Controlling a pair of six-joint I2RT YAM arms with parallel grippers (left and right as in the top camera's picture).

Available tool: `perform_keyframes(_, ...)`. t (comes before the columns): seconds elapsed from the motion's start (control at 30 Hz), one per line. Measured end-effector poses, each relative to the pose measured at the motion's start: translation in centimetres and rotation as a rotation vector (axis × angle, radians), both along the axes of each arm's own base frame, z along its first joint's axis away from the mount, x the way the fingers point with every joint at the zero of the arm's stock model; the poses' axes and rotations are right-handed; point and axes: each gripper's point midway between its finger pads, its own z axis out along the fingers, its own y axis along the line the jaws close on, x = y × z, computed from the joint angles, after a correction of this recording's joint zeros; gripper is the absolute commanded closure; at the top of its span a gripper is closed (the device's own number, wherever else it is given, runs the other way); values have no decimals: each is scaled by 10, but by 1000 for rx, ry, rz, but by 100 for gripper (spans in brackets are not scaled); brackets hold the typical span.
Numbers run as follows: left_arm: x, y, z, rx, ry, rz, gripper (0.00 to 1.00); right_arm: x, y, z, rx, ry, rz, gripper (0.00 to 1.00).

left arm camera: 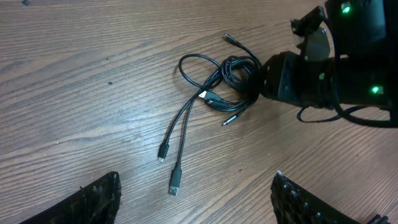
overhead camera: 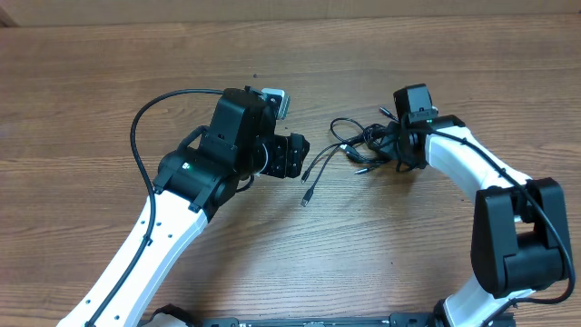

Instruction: Untangle cables

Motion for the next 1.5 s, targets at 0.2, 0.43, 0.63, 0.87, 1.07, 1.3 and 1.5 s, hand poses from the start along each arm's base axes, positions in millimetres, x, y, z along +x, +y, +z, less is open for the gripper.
perform_keyframes(0.2, 1, -1, -5, 6, 12, 0, 23, 3, 1, -2, 7, -21, 0, 70)
perform_keyframes(0.43, 1, -1, -5, 6, 12, 0, 22, 6, 2, -11, 9, -20, -1, 79)
perform_keyframes(0.63, 1, -1, -5, 6, 12, 0, 23, 6, 5, -13, 24, -16, 2, 96)
perform_keyframes(0.87, 1, -1, -5, 7, 14, 0, 23, 5, 5, -12, 24, -7, 7, 96)
perform_keyframes(1.07, 1, 0, -5, 8, 15, 0, 25, -3, 13, -8, 66, 43, 28, 96)
perform_keyframes(1.3, 2, 1, -6, 14, 12, 7, 21, 11, 45, 45, 242, -90, 121, 96)
perform_keyframes(1.5, 3, 3, -6, 22, 9, 19, 20, 19, 70, 125, 369, -297, 237, 96)
